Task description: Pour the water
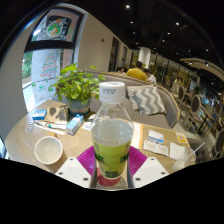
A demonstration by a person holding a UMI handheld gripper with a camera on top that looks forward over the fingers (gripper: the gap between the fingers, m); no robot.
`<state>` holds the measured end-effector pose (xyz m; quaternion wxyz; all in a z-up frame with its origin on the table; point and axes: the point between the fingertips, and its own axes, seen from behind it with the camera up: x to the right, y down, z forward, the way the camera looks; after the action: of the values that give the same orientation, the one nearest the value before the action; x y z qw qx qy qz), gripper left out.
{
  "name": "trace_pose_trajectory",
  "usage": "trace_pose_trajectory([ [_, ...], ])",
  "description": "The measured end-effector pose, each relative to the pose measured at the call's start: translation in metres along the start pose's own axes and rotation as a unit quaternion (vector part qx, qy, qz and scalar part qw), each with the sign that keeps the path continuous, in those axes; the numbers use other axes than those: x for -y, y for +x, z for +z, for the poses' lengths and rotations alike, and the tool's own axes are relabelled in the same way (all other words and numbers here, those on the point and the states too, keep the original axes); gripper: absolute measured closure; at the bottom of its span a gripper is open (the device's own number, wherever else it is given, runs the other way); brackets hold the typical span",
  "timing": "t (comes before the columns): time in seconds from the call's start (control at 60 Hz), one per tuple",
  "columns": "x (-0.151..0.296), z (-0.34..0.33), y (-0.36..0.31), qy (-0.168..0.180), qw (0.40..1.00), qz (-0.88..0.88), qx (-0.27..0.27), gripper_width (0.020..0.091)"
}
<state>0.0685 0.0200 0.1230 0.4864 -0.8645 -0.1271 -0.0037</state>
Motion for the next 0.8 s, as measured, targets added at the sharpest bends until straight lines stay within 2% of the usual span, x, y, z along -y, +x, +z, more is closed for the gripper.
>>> trace_pose_trajectory([
  [0.25, -0.053, 0.035, -0.003, -0.020, 0.997, 0.063, 0.032, 0.0690],
  [0.283, -0.059, 0.038, -0.004, -0.025, 0.997, 0.071, 0.035, 0.0674],
  [0.317, -0.057, 0.039, -0.005, -0.010, 0.997, 0.074, 0.035, 0.0665],
  [0.417, -0.059, 0.036, -0.005, 0.006, 0.997, 0.069, 0.032, 0.0636],
  [0.483, -0.059, 0.036, -0.005, 0.007, 0.997, 0.072, 0.027, 0.0601],
  [0.533, -0.062, 0.035, -0.006, -0.004, 0.997, 0.074, 0.024, 0.0576],
  [0.583, -0.069, 0.034, -0.007, -0.029, 0.996, 0.081, 0.023, 0.0490],
  [0.667, -0.072, 0.024, -0.007, -0.043, 0.996, 0.082, 0.015, 0.0238],
  [0.717, -0.073, 0.012, -0.003, -0.054, 0.995, 0.078, 0.000, 0.0263],
  [0.8, -0.067, -0.014, -0.003, -0.061, 0.995, 0.074, -0.021, 0.0250],
])
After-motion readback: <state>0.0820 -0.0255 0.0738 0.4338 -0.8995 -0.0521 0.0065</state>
